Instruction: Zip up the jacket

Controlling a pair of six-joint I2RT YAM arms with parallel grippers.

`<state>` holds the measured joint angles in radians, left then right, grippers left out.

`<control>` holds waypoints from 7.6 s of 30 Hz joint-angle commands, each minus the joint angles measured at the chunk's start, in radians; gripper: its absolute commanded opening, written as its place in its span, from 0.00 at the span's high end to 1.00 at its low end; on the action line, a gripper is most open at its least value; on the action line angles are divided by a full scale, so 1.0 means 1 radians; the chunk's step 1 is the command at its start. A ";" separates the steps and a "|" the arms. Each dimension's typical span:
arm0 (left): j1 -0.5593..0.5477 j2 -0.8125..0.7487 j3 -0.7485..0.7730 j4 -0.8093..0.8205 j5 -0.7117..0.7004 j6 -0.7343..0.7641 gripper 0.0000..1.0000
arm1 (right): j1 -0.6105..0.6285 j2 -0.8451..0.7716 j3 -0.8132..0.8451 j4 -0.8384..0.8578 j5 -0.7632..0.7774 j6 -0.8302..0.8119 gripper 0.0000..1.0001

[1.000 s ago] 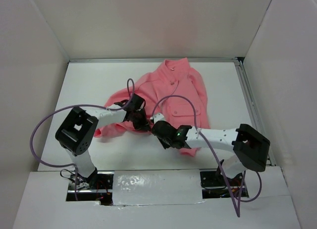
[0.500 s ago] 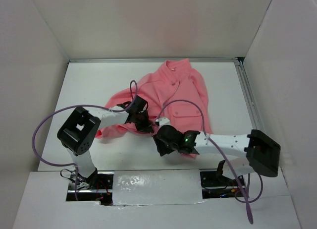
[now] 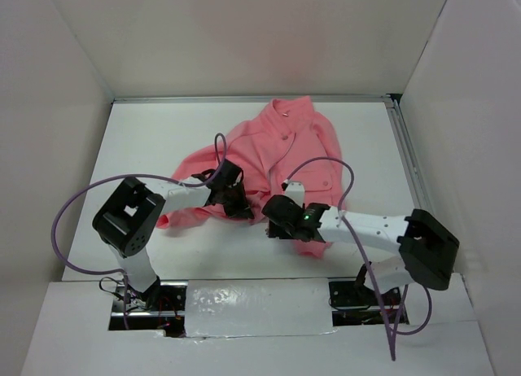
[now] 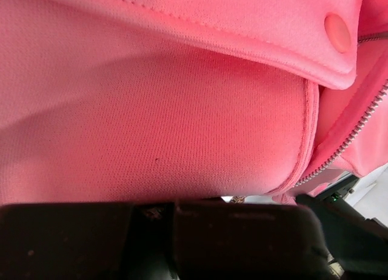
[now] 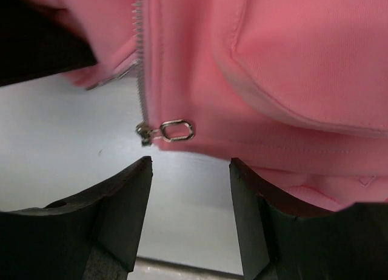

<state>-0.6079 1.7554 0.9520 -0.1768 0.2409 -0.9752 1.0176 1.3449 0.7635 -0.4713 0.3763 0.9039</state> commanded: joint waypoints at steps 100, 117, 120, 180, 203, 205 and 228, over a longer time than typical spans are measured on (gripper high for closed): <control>-0.397 -0.176 -0.002 -0.193 -0.187 0.348 0.17 | -0.335 -0.228 -0.360 0.365 -0.237 -0.112 1.00; -0.489 0.021 0.065 -0.297 -0.376 0.169 0.36 | -0.338 -0.251 -0.389 0.382 -0.244 -0.094 1.00; -0.527 0.078 0.074 -0.346 -0.397 0.112 0.35 | -0.335 -0.257 -0.395 0.387 -0.238 -0.089 1.00; -0.325 -0.556 -0.009 0.212 -0.430 -0.079 1.00 | -0.387 -0.658 -0.392 0.806 -0.652 -0.283 1.00; -0.332 -0.556 -0.033 0.218 -0.414 -0.095 1.00 | -0.338 -0.676 -0.463 0.927 -0.557 -0.226 1.00; -0.336 -0.554 -0.038 0.220 -0.413 -0.097 1.00 | -0.340 -0.684 -0.477 0.965 -0.537 -0.212 1.00; -0.392 -0.524 -0.027 0.209 -0.456 -0.092 1.00 | -0.277 -0.707 -0.543 1.063 -0.381 -0.138 1.00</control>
<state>-0.9813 1.2240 0.9161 -0.0219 -0.1944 -1.0542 0.7242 0.6537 0.2161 0.4725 -0.0349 0.7509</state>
